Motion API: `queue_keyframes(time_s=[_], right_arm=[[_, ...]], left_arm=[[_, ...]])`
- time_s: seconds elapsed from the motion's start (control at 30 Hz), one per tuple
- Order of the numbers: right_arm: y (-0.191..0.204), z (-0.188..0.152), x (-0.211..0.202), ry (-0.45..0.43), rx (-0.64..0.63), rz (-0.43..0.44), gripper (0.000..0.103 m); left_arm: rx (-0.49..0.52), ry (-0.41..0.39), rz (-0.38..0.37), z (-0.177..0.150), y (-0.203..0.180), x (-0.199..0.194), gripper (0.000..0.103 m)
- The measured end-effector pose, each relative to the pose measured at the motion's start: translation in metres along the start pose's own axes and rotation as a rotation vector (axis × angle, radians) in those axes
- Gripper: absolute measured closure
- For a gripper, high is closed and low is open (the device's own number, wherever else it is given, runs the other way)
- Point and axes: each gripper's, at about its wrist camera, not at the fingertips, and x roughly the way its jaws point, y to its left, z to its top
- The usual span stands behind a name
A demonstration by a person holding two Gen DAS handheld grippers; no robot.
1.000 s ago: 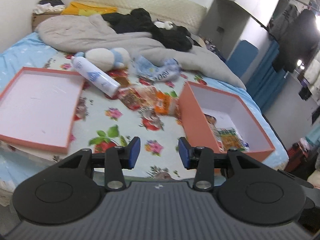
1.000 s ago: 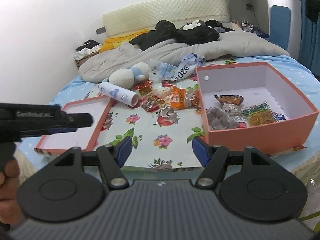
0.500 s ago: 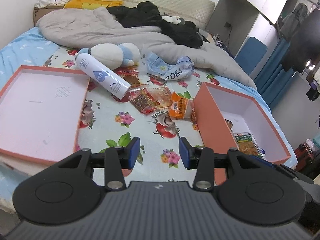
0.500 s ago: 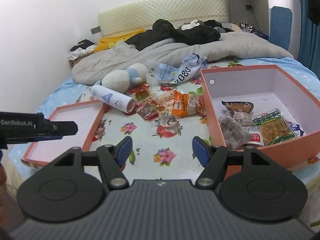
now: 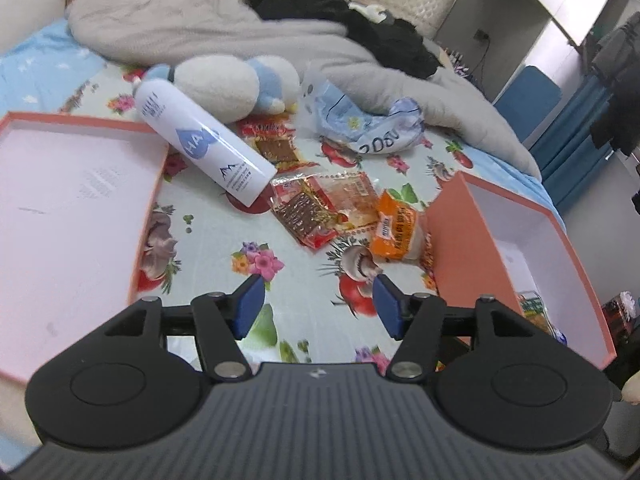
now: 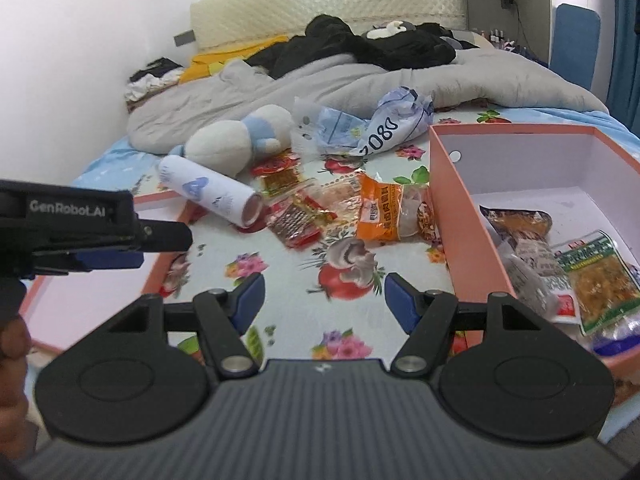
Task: Organize snacks
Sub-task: 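Lower the left tool toward the spicy strip pack while the right tool approaches the orange pack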
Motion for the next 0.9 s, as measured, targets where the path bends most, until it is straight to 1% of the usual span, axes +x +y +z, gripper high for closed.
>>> queue_keyframes(time_s=[0.13,0.27,0.53,0.6,0.8,0.9], right_arm=[[-0.003,0.008,0.034,0.019,-0.022,-0.034,0.035],[-0.011,0.013,0.067,0.038,-0.010,-0.061,0.035],[-0.015,0.023,0.114,0.027,-0.079,-0.156,0.035],[-0.014,0.026,0.125,0.025,-0.112,-0.200,0.036],[-0.016,0.035,0.150,0.010,-0.140,-0.268,0.036],[-0.015,0.035,0.162,0.010,-0.167,-0.306,0.041]], left_arm=[[-0.039,0.044,-0.013,0.018,0.011,0.045,0.038],[-0.050,0.078,-0.016,0.031,0.018,0.086,0.038],[-0.092,0.150,-0.029,0.049,0.029,0.153,0.038],[-0.107,0.161,-0.036,0.051,0.030,0.166,0.038],[-0.138,0.172,-0.026,0.056,0.027,0.194,0.039],[-0.170,0.181,-0.013,0.057,0.027,0.205,0.041]])
